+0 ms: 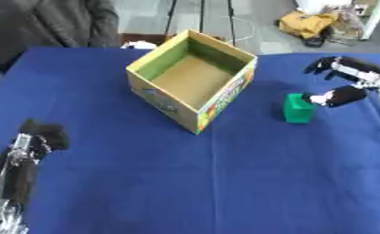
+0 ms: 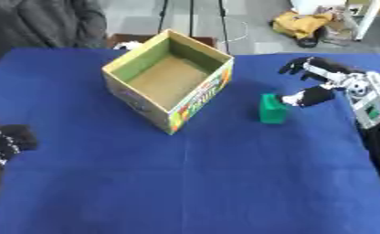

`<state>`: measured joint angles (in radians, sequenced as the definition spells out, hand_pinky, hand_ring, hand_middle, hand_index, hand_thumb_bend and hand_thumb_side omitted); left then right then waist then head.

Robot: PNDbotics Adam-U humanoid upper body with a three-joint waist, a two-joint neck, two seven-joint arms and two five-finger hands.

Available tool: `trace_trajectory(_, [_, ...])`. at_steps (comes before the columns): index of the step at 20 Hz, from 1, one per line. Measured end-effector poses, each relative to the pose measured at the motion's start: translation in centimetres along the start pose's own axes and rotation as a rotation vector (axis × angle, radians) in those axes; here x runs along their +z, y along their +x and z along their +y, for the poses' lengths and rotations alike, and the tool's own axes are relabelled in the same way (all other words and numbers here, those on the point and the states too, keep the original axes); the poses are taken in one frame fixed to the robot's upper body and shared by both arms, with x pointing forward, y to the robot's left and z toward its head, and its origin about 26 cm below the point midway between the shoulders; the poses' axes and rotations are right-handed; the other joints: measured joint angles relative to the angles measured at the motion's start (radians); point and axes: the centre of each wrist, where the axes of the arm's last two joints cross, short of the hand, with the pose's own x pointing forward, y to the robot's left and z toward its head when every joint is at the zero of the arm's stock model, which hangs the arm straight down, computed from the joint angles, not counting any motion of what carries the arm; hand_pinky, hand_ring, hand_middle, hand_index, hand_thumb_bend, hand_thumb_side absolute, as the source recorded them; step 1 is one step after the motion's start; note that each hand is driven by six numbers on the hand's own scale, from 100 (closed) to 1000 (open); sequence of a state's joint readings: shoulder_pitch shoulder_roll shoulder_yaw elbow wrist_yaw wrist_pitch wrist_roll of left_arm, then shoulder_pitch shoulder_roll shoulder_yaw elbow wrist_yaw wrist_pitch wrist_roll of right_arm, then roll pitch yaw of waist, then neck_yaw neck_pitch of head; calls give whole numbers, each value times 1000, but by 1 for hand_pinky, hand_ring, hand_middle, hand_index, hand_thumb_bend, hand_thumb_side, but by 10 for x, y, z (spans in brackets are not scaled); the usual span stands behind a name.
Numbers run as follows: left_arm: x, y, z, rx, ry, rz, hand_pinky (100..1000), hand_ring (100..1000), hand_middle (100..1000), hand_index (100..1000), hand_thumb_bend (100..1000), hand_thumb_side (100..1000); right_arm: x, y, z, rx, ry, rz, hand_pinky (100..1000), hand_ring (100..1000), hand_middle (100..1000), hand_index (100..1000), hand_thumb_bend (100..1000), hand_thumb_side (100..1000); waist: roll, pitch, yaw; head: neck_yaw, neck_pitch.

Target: Pick up objects on the table and place them in the box.

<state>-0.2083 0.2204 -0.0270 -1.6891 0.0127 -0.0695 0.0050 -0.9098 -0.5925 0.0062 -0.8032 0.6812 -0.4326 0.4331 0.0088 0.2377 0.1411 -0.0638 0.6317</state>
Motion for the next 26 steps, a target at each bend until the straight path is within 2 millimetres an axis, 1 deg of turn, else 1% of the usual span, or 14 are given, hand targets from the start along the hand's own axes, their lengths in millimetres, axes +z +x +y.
trace_trajectory(2, [0,0,0,0,0,1,669,613,565,692,406,1000,2,1,1,-4,4,-24,770,870,860,877,342,448,0,-4,-7,0,0])
trace_trajectory(3, [1,0,0,0,0,2,669,613,565,691,406,1000,4,1,2,0,13,-32,771,873,860,879,412,411,0,-5,-11,1,0])
trace_trajectory(4, [1,0,0,0,0,2,669,613,565,692,406,999,5,1,2,6,26,-40,772,875,863,880,353,462,0,-5,-13,1,0])
trace_trajectory(11, [1,-1,0,2,1,5,669,612,565,691,406,999,4,7,10,53,135,-76,774,881,863,881,363,466,2,-9,-18,1,0])
trace_trajectory(19, [2,-1,0,2,1,5,669,611,565,691,406,1000,-10,22,23,86,198,-116,771,870,852,879,352,460,4,-9,-10,-1,0])
trace_trajectory(23, [2,-1,0,2,-1,6,669,611,565,691,405,1000,-15,26,27,98,214,-124,763,850,837,874,329,444,7,-9,-4,-2,1])
trace_trajectory(25, [2,-1,0,2,-1,7,670,611,565,691,405,1000,-16,26,29,104,222,-122,755,833,822,867,303,410,7,-9,-4,-4,1])
trace_trajectory(26, [2,-1,0,2,-1,7,670,611,565,691,405,1000,-16,26,29,108,224,-121,744,808,804,857,254,343,7,-9,-4,-4,1])
